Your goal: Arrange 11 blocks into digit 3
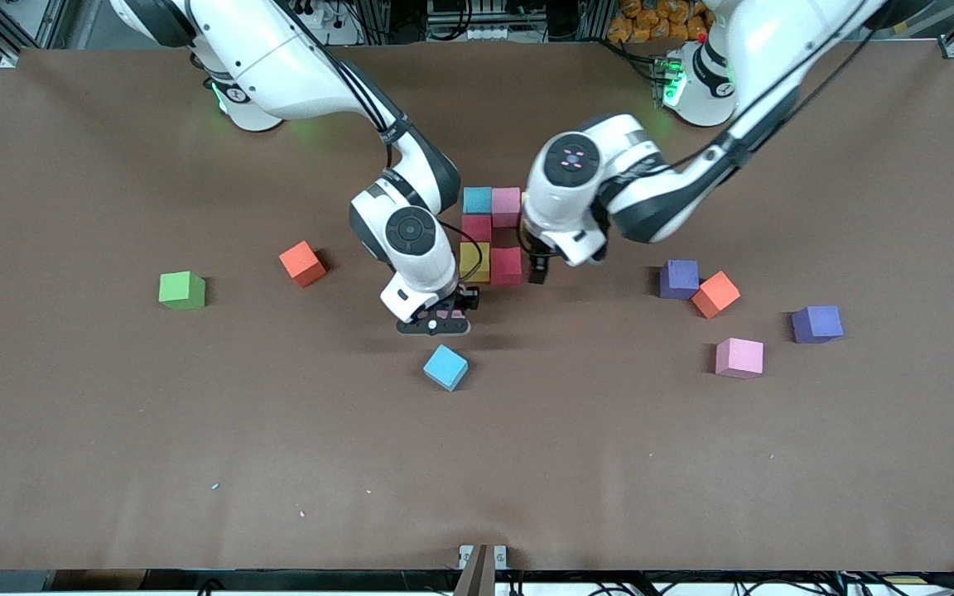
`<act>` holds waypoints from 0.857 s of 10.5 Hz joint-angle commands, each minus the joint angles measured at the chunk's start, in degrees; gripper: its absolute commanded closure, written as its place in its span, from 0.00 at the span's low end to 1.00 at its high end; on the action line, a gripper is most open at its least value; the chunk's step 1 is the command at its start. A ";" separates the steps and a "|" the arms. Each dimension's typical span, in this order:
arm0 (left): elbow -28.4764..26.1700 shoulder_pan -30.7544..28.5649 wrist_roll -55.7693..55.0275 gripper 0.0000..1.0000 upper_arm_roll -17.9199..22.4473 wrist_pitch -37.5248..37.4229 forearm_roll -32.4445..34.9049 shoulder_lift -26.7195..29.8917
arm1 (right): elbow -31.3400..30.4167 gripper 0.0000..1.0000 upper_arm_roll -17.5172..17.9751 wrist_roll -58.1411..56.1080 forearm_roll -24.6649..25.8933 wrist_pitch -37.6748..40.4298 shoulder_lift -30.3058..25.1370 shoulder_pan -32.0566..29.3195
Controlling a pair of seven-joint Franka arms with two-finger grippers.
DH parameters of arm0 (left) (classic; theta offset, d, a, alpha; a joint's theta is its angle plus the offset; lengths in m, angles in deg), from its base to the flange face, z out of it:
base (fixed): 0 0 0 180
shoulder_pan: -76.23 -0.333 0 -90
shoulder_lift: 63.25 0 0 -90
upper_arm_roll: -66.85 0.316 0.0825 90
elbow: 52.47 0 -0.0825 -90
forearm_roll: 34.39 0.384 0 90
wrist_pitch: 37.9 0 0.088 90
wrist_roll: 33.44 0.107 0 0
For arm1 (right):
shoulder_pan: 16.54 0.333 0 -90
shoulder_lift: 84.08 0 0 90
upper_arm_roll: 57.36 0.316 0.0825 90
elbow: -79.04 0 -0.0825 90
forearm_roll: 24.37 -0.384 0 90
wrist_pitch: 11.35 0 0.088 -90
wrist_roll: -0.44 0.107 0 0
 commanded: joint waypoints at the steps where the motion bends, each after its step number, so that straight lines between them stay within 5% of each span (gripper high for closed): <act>1: -2.19 -4.44 7.13 0.00 -1.60 -2.29 -0.40 1.73 | 1.47 1.00 0.08 2.44 0.37 -0.05 1.33 1.45; 9: -1.40 -12.89 27.88 0.00 -1.25 -5.28 1.45 2.53 | 3.48 1.00 0.34 7.89 -0.16 -0.05 3.08 3.03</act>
